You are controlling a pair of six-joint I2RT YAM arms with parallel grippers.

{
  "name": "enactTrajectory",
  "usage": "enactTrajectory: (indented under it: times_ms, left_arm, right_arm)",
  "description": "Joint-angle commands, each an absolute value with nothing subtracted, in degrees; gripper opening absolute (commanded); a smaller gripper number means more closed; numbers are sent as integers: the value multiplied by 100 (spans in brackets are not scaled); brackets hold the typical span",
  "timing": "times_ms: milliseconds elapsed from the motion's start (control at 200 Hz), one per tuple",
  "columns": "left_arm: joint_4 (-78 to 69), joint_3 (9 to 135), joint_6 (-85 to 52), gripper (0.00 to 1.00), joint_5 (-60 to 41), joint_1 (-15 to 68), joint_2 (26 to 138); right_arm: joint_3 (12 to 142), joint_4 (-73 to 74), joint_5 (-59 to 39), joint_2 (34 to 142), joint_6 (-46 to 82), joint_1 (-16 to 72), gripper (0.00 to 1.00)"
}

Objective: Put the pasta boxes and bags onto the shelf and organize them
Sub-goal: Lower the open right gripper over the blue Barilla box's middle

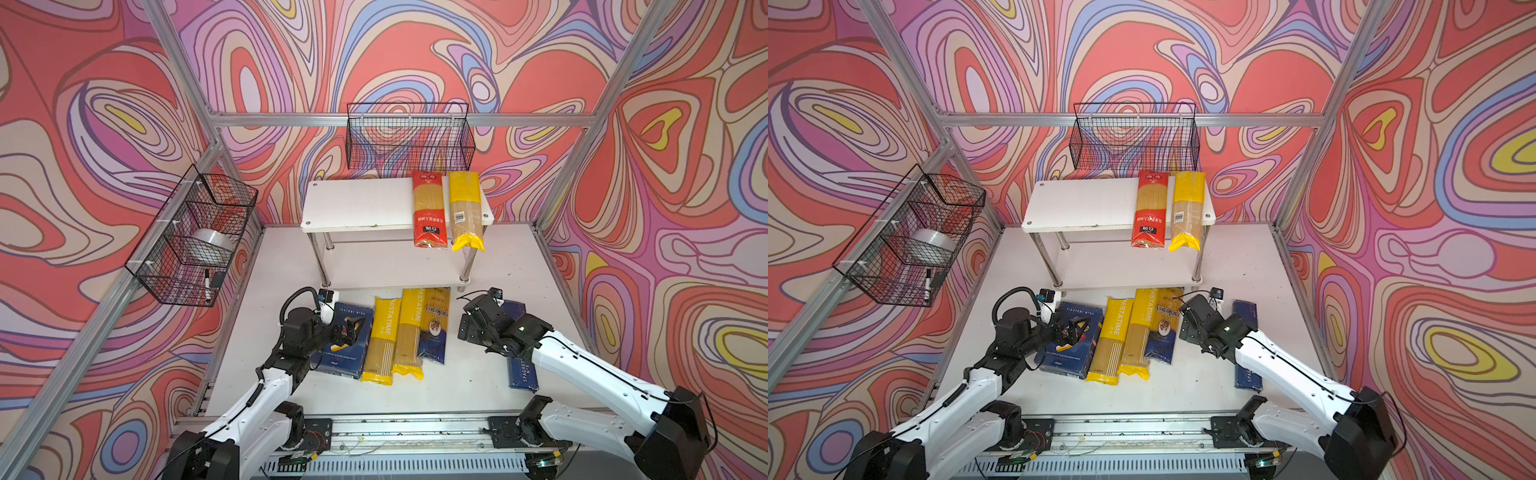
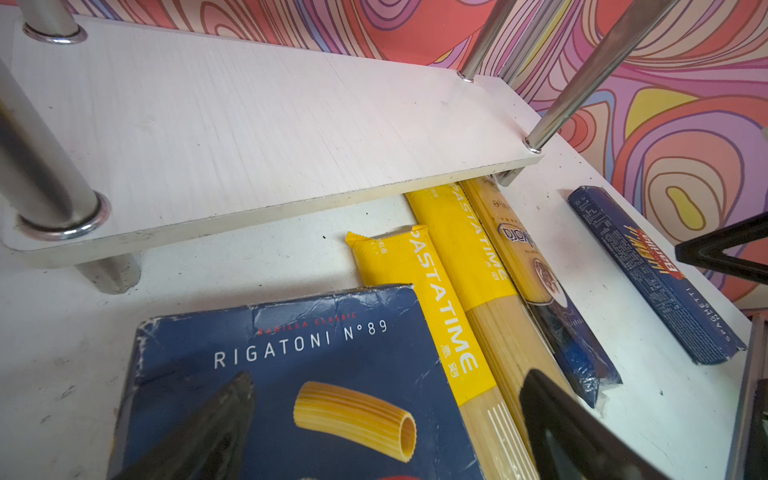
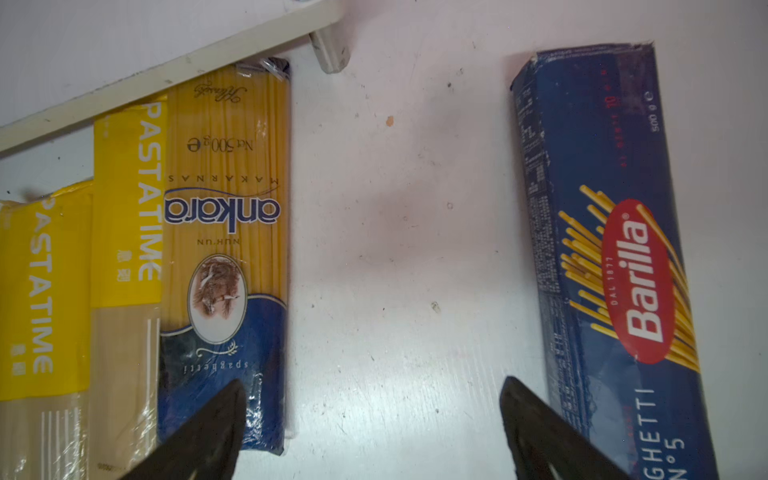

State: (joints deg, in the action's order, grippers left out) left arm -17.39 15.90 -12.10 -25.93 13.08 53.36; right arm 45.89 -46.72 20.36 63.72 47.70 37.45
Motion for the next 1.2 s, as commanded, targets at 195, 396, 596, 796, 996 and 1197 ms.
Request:
enactTrajectory:
  times_ms: [195, 396, 596, 796, 996, 1197]
  left_arm:
    - [-1767, 1721, -1187, 100, -2621, 1327, 5258]
    - [-1767, 1722, -1187, 100, -2606, 1327, 5254]
    - [-1775, 1740, -1197, 100, -2626, 1325, 5317]
    - [-1729, 1784, -1169, 100, -2663, 1327, 5370]
    - [-1740, 1780, -1178, 100, -2680, 1322, 5388]
    - [-1723, 1802, -1171, 100, -2708, 1327, 5399]
  right_arm:
    - [4449, -4330, 1896, 6415, 4244, 2211, 98]
    - [3978, -3623, 1147, 5899, 4193, 979, 99]
    - [3847, -3693, 1193, 6050, 4365, 273, 98]
    - [3478, -3085, 685, 6072, 4616, -86, 99]
    - [3497, -3040, 736, 6148, 4504, -340, 99]
    - [3385, -3133, 1010, 5904, 4438, -412, 99]
